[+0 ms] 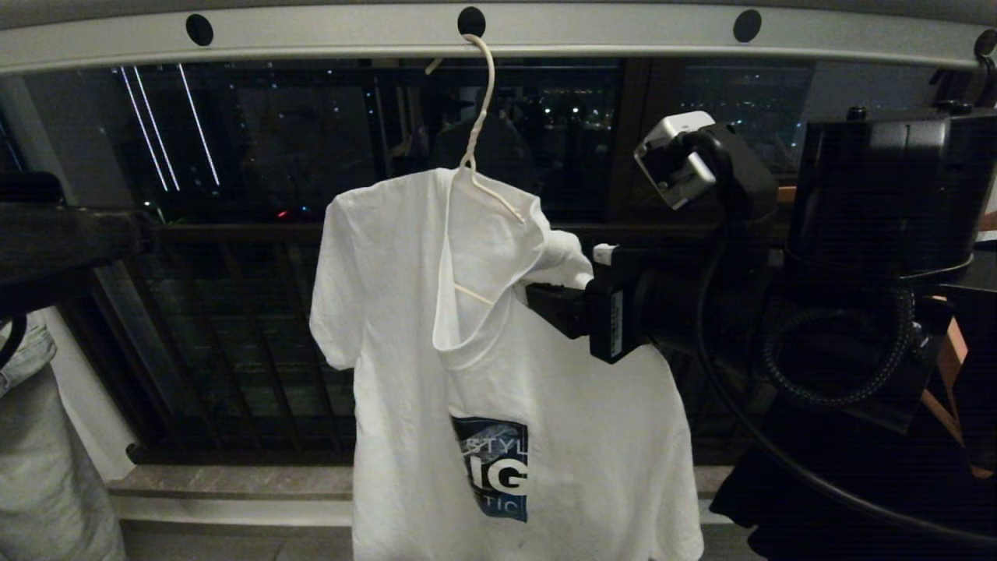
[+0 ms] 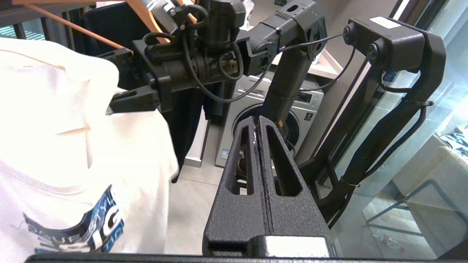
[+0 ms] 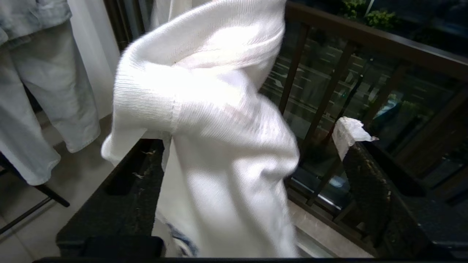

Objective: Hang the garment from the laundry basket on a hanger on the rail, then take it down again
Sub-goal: Hang the clothes rack on the clothesline, then take the clothes off the clothes rack

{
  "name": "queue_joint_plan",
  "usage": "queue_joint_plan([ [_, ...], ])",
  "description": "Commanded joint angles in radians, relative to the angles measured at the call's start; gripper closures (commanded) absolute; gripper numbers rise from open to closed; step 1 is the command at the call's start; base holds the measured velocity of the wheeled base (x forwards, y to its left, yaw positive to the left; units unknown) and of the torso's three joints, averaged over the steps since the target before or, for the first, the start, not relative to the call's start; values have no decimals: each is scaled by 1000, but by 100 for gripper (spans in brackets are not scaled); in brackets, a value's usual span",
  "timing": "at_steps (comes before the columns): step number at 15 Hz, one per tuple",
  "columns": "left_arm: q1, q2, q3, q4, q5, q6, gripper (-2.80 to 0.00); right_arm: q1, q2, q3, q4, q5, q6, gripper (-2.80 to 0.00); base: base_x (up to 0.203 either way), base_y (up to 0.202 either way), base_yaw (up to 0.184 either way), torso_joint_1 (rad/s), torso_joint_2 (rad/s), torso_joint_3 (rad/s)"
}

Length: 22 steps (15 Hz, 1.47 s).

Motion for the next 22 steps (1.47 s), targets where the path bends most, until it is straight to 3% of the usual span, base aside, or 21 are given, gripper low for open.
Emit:
queue_joint_plan([
  [1,0,3,0,-6,-8,-4,0,0,-21,18,-4,-1,0,-280,0,0,0,0,0,0],
  [15,0,35,0,-6,-8,-4,0,0,-132,84,-4,-2,-10,-280,0,0,0,0,0,0],
  [16,0,44,-2,-6,-8,-4,0,1,-139,83,-4,-2,-22,0,0,0,0,0,0,0],
  [22,0,114,-17,-6,-8,-4,0,1,-173,57,-1,-2,-56,0,0,0,0,0,0,0],
])
